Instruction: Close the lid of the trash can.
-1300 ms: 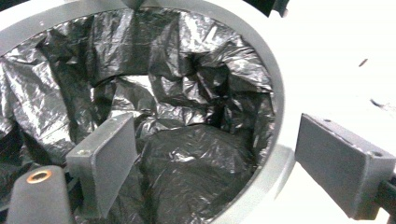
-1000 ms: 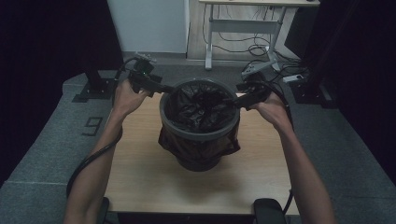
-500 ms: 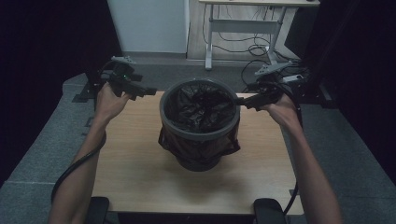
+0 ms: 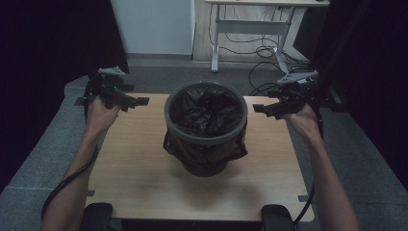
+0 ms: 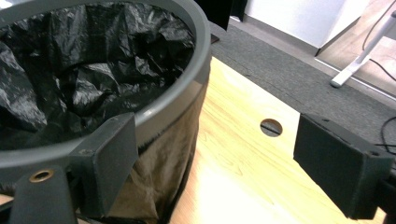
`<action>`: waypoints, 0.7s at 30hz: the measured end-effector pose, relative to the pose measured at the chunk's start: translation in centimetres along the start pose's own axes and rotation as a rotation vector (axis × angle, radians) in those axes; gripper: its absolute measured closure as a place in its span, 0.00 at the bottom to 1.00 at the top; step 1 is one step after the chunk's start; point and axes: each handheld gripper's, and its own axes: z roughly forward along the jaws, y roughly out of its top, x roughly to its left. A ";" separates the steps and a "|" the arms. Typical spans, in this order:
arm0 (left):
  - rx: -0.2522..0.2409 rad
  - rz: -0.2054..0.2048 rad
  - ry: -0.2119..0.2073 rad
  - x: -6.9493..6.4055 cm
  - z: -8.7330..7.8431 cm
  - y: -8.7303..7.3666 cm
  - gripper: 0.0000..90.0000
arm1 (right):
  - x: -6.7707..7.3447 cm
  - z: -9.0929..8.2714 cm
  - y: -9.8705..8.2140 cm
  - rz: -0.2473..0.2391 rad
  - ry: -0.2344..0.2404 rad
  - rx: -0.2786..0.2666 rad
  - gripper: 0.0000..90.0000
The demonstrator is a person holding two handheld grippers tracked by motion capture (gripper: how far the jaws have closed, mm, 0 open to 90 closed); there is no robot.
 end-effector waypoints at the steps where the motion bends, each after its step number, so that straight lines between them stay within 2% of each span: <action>1: 0.004 -0.002 0.003 0.0 0.0 -0.3 0.00 | 0.0 -0.1 -0.2 0.002 -0.006 -0.001 0.14; 9: 0.001 -0.010 0.024 0.3 -0.2 -2.6 0.00 | 0.0 -0.6 -2.5 0.001 -0.032 -0.003 0.14; 21: 0.015 -0.008 0.043 0.2 0.1 -6.2 0.00 | -0.2 -0.2 -6.4 0.041 -0.053 -0.021 0.14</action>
